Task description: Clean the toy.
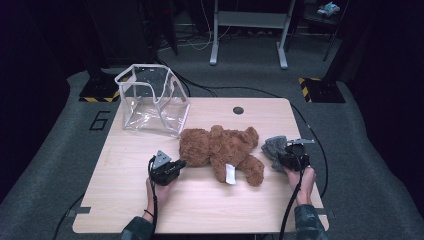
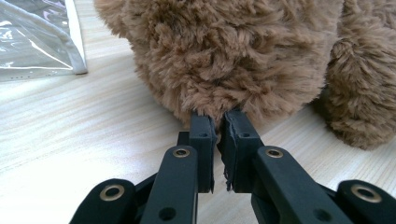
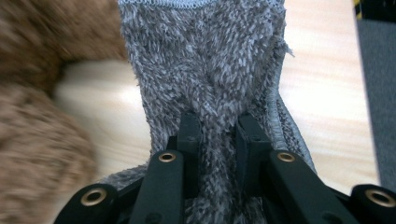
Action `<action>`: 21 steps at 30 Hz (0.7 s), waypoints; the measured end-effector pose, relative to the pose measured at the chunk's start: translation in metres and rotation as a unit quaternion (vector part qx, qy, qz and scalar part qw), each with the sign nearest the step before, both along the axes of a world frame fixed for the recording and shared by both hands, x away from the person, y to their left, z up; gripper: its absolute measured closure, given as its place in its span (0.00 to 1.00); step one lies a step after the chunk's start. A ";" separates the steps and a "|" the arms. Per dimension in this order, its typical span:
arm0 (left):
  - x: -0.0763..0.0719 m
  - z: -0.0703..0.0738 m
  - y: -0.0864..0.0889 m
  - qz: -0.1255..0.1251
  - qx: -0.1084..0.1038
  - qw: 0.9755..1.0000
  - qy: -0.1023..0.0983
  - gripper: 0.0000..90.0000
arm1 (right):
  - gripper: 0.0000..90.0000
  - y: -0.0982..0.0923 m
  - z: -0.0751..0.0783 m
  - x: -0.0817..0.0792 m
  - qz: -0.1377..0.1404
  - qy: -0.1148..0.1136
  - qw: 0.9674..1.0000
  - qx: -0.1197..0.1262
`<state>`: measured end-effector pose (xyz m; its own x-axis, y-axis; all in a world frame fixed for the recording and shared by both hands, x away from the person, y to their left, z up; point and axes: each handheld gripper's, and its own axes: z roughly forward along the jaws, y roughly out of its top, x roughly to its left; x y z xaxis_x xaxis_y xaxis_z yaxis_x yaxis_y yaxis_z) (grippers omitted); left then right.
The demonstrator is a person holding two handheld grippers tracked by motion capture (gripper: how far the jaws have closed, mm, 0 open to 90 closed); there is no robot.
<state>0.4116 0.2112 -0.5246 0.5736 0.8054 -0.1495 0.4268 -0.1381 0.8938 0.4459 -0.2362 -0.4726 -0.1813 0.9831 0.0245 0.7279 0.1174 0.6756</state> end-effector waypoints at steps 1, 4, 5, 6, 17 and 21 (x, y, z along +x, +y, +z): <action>0.000 0.000 0.000 0.000 0.000 1.000 0.001 0.92 | 0.83 0.000 0.004 -0.001 0.000 -0.003 1.000 0.000; 0.000 0.000 0.000 -0.001 -0.001 1.000 0.001 0.92 | 0.83 0.004 0.021 -0.006 0.013 -0.026 1.000 0.006; 0.000 0.000 0.000 -0.002 0.003 1.000 0.000 0.92 | 0.83 0.008 0.033 -0.009 0.024 -0.033 0.999 0.000; 0.000 0.000 0.000 -0.002 0.003 1.000 0.000 0.92 | 0.83 0.008 0.033 -0.009 0.024 -0.033 0.999 0.000; -0.001 0.000 0.002 -0.001 -0.009 1.000 -0.004 0.93 | 0.83 0.057 0.091 -0.027 0.100 -0.096 0.990 -0.005; -0.001 0.000 0.003 -0.001 -0.014 1.000 -0.006 0.93 | 0.83 0.084 0.105 -0.027 0.131 -0.103 0.986 -0.007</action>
<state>0.4102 0.2141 -0.5243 0.5773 0.7999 -0.1638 0.4149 -0.1146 0.9026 0.4187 -0.1524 -0.3676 -0.4294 0.9016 -0.0526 0.5189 0.2940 0.8027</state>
